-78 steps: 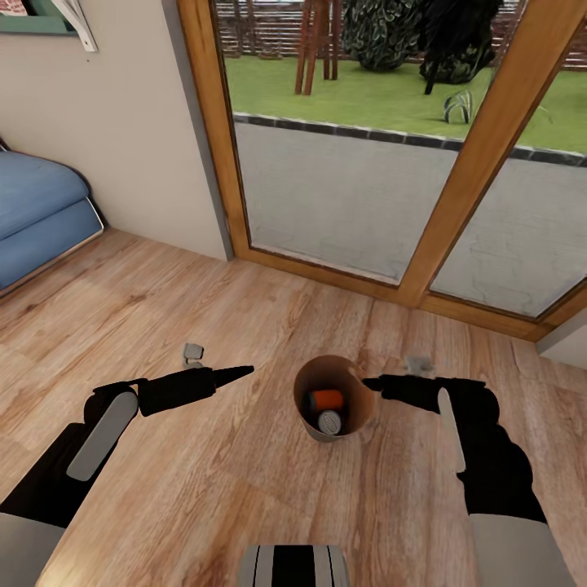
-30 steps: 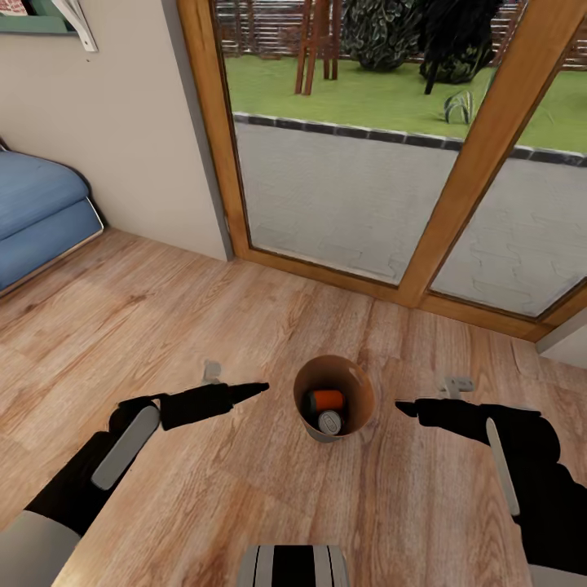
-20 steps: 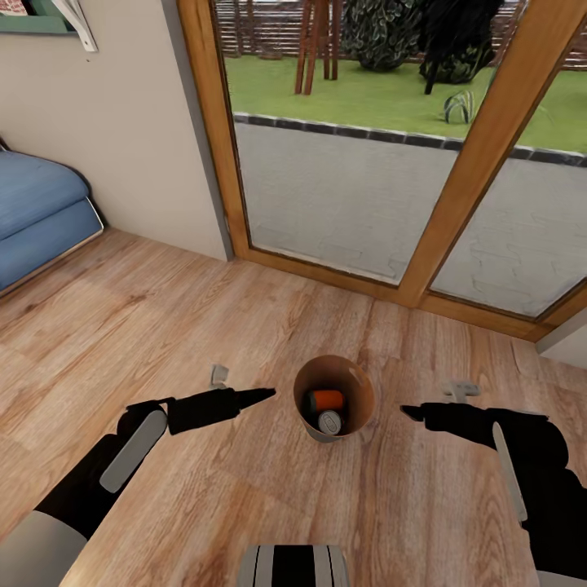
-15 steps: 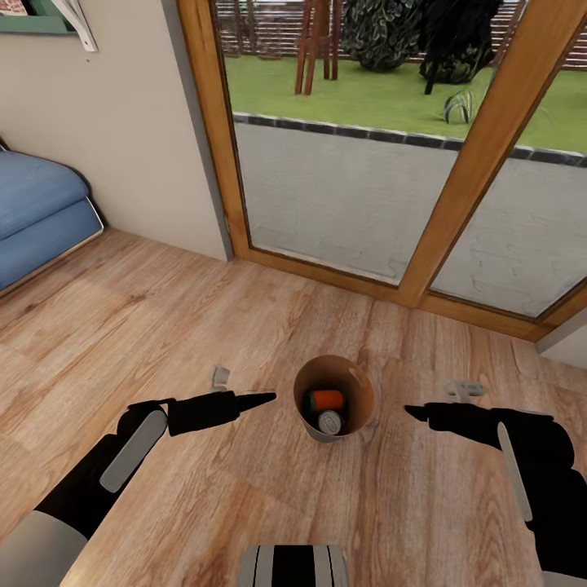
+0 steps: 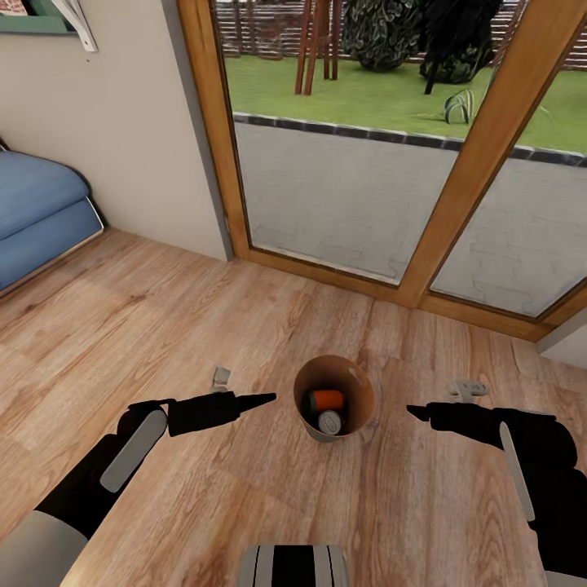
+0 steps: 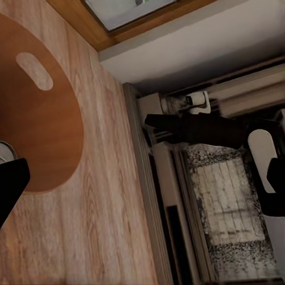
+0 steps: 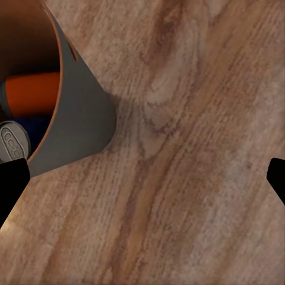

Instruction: Put the three can of soda from the living room inside the tash can in the kitchen.

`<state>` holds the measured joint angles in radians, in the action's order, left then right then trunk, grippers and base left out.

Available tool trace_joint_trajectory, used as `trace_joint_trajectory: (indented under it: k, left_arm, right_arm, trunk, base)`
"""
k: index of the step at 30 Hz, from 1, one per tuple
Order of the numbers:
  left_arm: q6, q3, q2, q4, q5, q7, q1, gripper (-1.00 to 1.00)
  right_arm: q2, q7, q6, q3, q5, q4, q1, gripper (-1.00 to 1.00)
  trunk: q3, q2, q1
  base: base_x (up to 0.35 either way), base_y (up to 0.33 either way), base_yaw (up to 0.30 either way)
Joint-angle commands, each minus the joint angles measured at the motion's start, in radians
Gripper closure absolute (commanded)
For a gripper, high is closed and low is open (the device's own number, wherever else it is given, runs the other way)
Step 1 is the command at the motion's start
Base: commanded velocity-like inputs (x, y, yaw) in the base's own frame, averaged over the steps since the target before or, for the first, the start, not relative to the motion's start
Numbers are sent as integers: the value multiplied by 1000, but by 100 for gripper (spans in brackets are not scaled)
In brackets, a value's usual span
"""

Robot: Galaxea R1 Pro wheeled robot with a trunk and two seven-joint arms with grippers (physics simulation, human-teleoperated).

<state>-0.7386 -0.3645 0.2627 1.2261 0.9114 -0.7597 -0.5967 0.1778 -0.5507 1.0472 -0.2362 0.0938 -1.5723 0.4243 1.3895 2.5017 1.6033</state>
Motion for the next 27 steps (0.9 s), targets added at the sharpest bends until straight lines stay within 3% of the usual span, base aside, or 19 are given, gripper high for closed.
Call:
trace_joint_trajectory:
  k: [1, 27]
  left_arm:
    - [1, 0, 0, 0, 0, 0, 0, -100]
    - [5, 0, 3, 2, 1, -3, 0, -100]
  right_arm:
    - [0, 0, 0, 0, 0, 0, 0, -100]
    - [8, -5, 0, -2, -2, -1, -1, -100]
  trunk:
    - [0, 0, 0]
    - [0, 0, 0]
  base:
    - [0, 0, 0]
    - [0, 0, 0]
